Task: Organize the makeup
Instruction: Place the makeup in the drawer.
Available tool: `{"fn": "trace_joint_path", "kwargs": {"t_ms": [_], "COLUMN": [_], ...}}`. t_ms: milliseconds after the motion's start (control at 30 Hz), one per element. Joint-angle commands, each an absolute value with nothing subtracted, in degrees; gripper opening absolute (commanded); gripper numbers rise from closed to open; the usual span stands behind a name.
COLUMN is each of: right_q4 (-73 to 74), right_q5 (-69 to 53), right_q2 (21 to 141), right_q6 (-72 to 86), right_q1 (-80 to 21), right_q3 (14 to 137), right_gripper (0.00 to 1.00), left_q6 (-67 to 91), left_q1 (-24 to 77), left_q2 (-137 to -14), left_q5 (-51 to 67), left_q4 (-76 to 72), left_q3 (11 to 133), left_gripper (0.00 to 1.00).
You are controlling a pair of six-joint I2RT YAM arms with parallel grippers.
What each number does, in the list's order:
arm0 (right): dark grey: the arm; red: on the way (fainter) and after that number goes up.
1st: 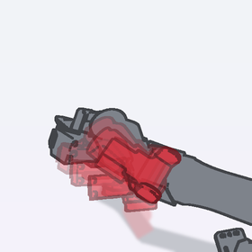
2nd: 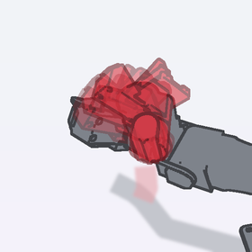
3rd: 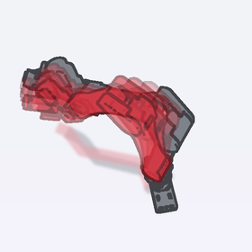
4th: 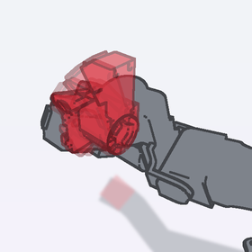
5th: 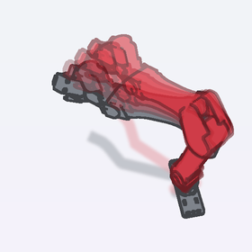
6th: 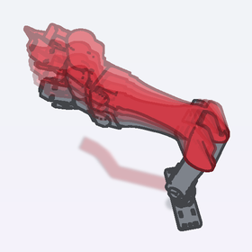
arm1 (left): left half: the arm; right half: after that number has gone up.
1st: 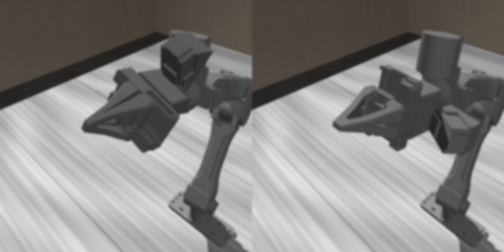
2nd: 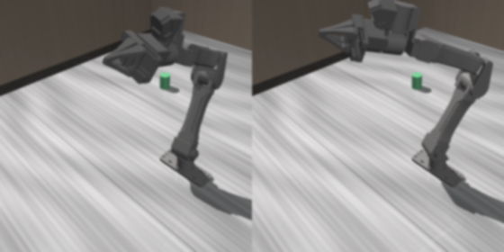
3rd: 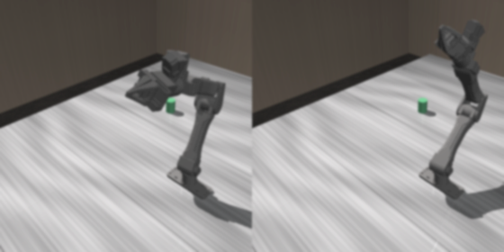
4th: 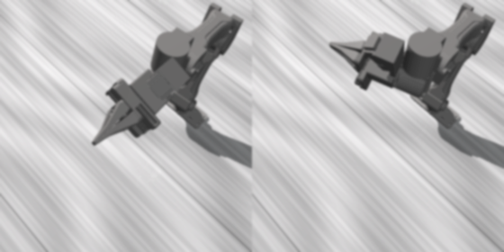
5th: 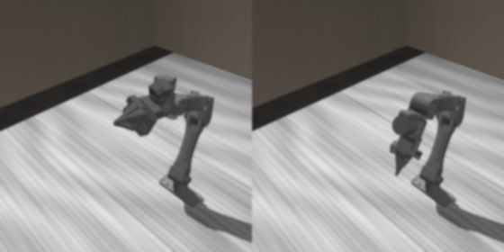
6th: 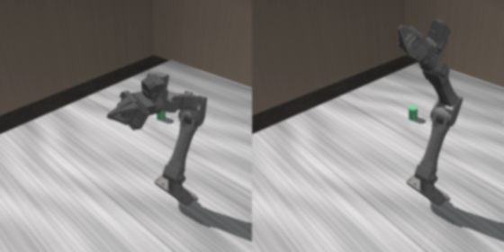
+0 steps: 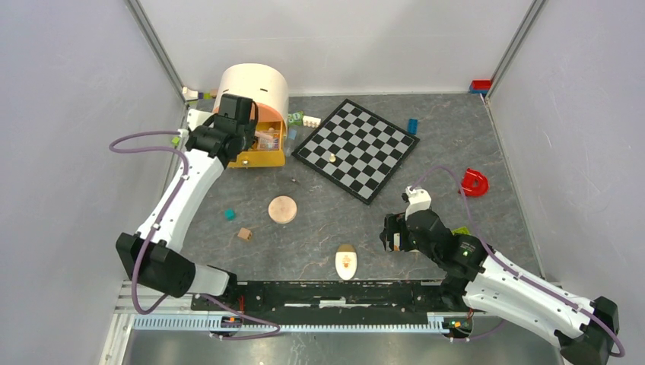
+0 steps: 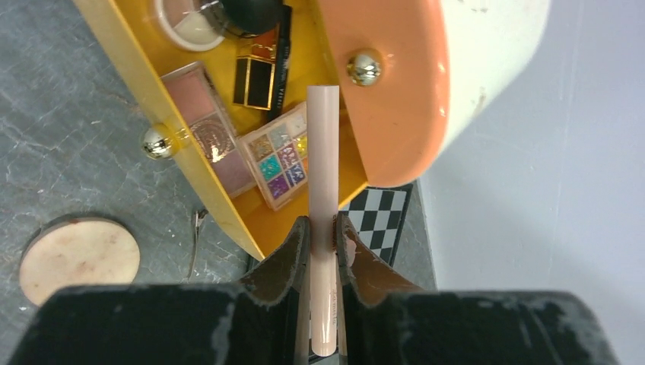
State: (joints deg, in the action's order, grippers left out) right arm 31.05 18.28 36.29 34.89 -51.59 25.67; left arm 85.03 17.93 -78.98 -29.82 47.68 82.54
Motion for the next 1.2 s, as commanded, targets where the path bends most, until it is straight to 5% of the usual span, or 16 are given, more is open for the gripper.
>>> {"fn": "trace_joint_path", "kwargs": {"t_ms": [0,1167], "right_q4": [31.39,33.57], "right_q5": [19.66,20.57], "right_q2": [35.39,34.95], "right_q6": [35.84,36.03], "right_q1": [-51.41,-51.27], "right_q3": [25.59,25.27], "right_gripper": [0.88,0.89], "left_q6": [94.19,90.54], "left_q1": [16.84,12.22], "left_q2": [-81.42,-96.67], "left_q5": [-29.17,-32.43], "left_q4": [51.24,48.35], "left_q3": [84.94,89.64], "left_gripper": [0.02,0.02]}}
